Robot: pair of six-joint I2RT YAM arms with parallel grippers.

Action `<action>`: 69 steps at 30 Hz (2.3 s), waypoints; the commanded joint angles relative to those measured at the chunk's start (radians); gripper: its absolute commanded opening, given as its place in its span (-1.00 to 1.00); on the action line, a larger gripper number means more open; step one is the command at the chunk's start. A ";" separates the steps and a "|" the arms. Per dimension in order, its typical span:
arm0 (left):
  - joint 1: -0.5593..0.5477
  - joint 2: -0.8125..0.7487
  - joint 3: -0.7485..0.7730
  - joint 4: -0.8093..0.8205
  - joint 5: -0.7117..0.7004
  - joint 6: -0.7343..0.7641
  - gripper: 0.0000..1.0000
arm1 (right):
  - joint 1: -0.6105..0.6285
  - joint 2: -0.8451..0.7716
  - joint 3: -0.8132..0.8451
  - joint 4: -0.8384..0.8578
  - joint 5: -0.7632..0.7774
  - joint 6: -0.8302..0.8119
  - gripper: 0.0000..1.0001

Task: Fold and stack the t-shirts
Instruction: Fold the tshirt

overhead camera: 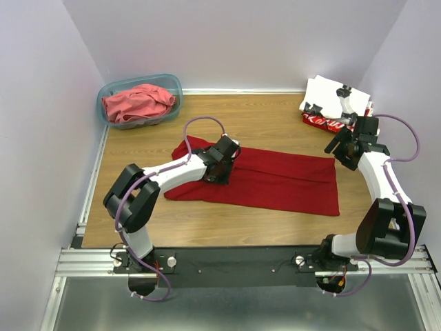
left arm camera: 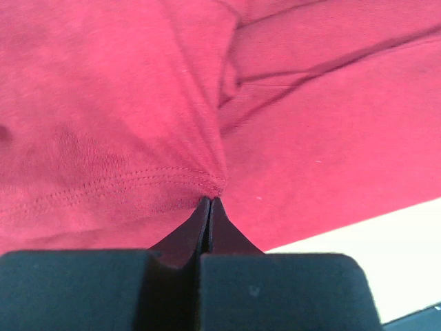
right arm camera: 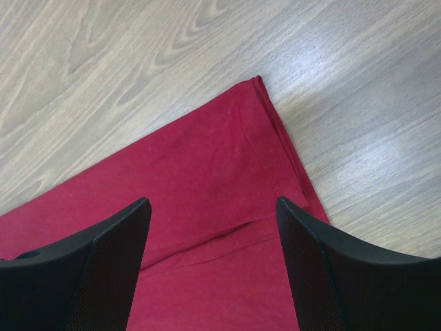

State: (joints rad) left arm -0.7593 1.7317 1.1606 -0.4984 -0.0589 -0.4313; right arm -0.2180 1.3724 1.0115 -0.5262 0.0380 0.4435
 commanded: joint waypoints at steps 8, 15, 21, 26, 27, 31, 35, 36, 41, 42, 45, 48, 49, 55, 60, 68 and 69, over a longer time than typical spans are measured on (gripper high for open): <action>-0.044 0.035 0.044 0.000 0.108 -0.069 -1.00 | -0.006 -0.029 -0.017 -0.047 -0.024 -0.023 0.60; -0.046 0.042 0.054 -0.002 0.067 -0.089 -0.37 | -0.006 -0.027 -0.017 -0.051 -0.029 -0.025 0.60; -0.044 -0.061 0.093 -0.002 -0.033 -0.103 0.71 | -0.004 -0.024 -0.011 -0.051 -0.061 -0.029 0.60; 0.055 -0.256 -0.011 0.041 -0.120 -0.136 0.73 | 0.009 -0.065 -0.016 -0.052 -0.151 -0.009 0.59; 0.086 -0.283 -0.077 0.052 -0.124 -0.139 0.72 | 0.022 -0.075 -0.022 -0.054 -0.158 0.000 0.58; 0.268 -0.394 -0.243 0.083 -0.093 -0.130 0.69 | 0.232 -0.125 -0.048 -0.057 -0.119 0.067 0.57; 0.397 -0.460 -0.346 0.101 -0.065 -0.100 0.69 | 0.461 -0.111 -0.070 -0.043 -0.089 0.197 0.54; 0.422 -0.463 -0.361 0.109 -0.046 -0.093 0.69 | 0.509 -0.104 -0.070 -0.038 -0.064 0.246 0.54; 0.499 -0.494 -0.467 0.169 0.045 -0.106 0.59 | 0.799 0.011 -0.034 0.044 -0.032 0.366 0.53; 0.502 -0.500 -0.481 0.176 0.050 -0.112 0.57 | 0.828 0.033 -0.018 0.075 -0.033 0.400 0.51; 0.503 -0.517 -0.483 0.185 0.054 -0.121 0.53 | 0.942 0.149 0.030 0.101 -0.032 0.434 0.49; 0.506 -0.520 -0.481 0.189 0.054 -0.113 0.52 | 1.006 0.253 0.102 0.114 -0.027 0.454 0.41; 0.506 -0.517 -0.481 0.185 0.054 -0.112 0.52 | 1.020 0.273 0.114 0.114 -0.021 0.457 0.39; 0.509 -0.535 -0.493 0.192 0.054 -0.119 0.51 | 1.025 0.364 0.157 0.114 0.028 0.457 0.28; 0.509 -0.525 -0.496 0.199 0.090 -0.116 0.51 | 1.026 0.433 0.196 0.114 0.042 0.452 0.19; 0.509 -0.497 -0.480 0.202 0.079 -0.096 0.44 | 1.025 0.507 0.237 0.112 0.030 0.439 -0.11; 0.509 -0.497 -0.480 0.205 0.079 -0.095 0.43 | 1.025 0.507 0.236 0.112 0.027 0.439 -0.16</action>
State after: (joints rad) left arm -0.2554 1.2255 0.6727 -0.3141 0.0086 -0.5426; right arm 0.8040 1.8591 1.2236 -0.4118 0.0418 0.8822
